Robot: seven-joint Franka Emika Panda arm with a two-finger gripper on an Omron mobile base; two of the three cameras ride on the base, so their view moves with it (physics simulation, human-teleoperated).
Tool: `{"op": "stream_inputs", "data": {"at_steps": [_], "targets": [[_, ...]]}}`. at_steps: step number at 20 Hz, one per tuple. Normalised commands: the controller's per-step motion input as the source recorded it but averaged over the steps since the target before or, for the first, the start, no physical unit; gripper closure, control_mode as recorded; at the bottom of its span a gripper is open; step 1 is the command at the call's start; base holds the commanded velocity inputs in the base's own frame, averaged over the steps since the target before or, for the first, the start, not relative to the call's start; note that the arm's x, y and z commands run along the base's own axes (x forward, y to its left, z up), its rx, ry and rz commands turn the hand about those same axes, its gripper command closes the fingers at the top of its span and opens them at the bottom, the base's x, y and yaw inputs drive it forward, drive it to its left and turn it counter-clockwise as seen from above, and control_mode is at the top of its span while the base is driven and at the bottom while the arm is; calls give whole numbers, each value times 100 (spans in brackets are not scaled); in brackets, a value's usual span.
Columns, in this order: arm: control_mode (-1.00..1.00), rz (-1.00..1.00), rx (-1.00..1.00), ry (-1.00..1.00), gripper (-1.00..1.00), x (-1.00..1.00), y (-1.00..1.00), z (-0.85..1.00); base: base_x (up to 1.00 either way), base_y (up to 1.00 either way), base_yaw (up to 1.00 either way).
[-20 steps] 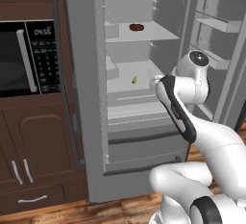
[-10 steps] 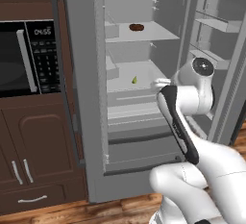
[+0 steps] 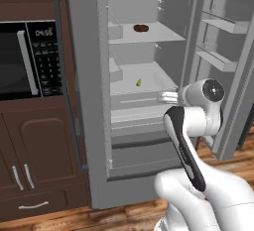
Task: Take the lemon wedge from the fridge and place it on the plate with fish on the dining counter.
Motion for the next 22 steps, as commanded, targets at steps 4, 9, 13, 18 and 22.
{"op": "stream_inputs", "data": {"at_steps": [4, 9, 13, 18, 22], "targets": [[-100, 0, 0, 0, -100, 0, 0, 0, 0, 0, 0], [100, 0, 0, 0, -100, 3, 0, 0, 9, 0, 0], [100, 0, 0, 0, -100, 0, 0, 0, 25, 0, -2], [100, 0, 0, 0, -100, 0, 0, 0, 47, 0, -10], [100, 0, 0, 0, -100, 0, 0, 0, 44, 3, -8]]}}
